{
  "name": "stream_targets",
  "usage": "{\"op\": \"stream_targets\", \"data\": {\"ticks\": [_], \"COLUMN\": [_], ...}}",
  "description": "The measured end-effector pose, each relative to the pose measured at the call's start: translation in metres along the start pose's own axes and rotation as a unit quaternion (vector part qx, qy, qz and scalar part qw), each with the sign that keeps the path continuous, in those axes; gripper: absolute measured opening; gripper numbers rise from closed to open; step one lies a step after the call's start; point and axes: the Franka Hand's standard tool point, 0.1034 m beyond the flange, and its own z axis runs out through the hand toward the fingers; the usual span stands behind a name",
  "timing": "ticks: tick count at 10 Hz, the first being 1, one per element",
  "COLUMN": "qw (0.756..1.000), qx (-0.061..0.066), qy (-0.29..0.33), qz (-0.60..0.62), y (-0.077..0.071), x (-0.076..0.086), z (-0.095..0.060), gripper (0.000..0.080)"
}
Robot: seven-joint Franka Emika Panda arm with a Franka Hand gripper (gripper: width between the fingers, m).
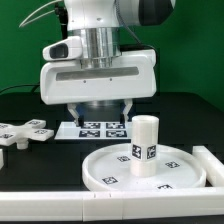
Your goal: Assemble round table
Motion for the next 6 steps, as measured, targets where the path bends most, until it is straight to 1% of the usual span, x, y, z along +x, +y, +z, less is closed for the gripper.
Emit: {"op": "stream_targets", "data": {"ticks": [1, 2, 3, 4, 5, 6], "qw": [1.0, 0.998, 0.995, 0.993, 0.992, 0.992], "qx": [-0.001, -0.006, -0.011, -0.011, -0.003, -0.003], "qy": [-0.009, -0.033, -0.035, -0.039, -0.047, -0.042], "qz": [-0.026, -0.061, -0.092, -0.11, -0.116, -0.123], "y": [0.006, 0.025, 0.056, 0.083, 0.106, 0.119], "x": [-0.006, -0.024, -0.028, -0.032, -0.032, -0.024], "z": [0.0, 0.0, -0.005, -0.01, -0.016, -0.023], "gripper": [0.0649, 0.0649, 0.0649, 0.0649, 0.0649, 0.0649]}}
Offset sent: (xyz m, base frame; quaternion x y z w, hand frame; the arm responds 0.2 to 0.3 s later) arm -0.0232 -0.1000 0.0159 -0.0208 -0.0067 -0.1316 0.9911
